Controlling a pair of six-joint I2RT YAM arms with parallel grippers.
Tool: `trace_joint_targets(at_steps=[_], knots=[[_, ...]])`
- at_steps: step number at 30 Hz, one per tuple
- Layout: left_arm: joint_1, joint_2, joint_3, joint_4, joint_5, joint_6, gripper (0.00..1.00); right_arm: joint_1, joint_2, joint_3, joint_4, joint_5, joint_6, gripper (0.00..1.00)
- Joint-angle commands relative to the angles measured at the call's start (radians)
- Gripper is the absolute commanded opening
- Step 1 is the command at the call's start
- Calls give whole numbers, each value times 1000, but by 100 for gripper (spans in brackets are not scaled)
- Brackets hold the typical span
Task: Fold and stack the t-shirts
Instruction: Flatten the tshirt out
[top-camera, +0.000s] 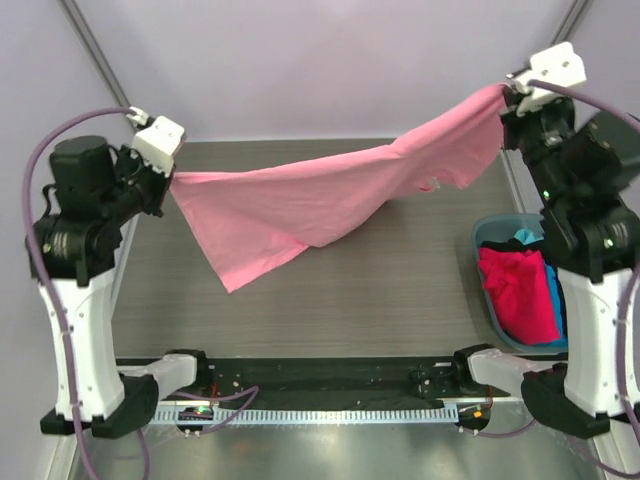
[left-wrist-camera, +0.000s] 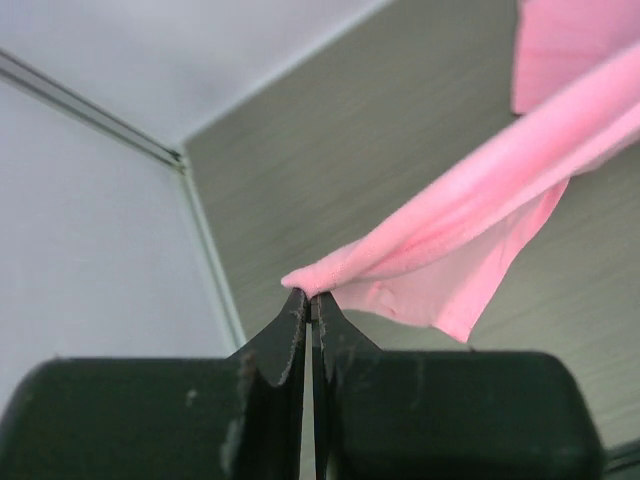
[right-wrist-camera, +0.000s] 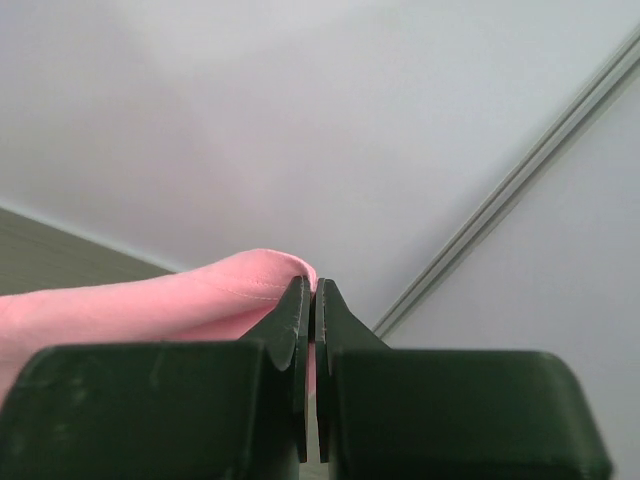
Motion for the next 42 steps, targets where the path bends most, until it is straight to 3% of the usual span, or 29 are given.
trace_joint_targets(at_steps=[1,9,14,19,27,31,34,38,42], knots=[[8,-77,62,119,-84,-14,0,1,-86,16,43,-55,-21,1],[19,-127,203,171,-156,-30,0,-5,-131,146,17,-95,11,1],[32,-105,341,205,-162,-31,0,-7,-65,324,24,-95,14,1],[45,-72,352,233,-164,-36,0,-9,30,418,49,-118,8,1],[49,19,184,210,-136,-34,0,-7,50,97,194,-124,-87,1],[49,41,-93,250,-58,-22,0,-9,64,-175,276,-133,-110,1],[48,99,-197,302,-14,-31,0,-7,97,-323,349,-148,-126,1],[48,232,-313,391,8,-45,0,-7,223,-406,443,-122,-124,1],[48,465,-268,441,13,-43,0,-19,411,-397,536,-112,-152,1]])
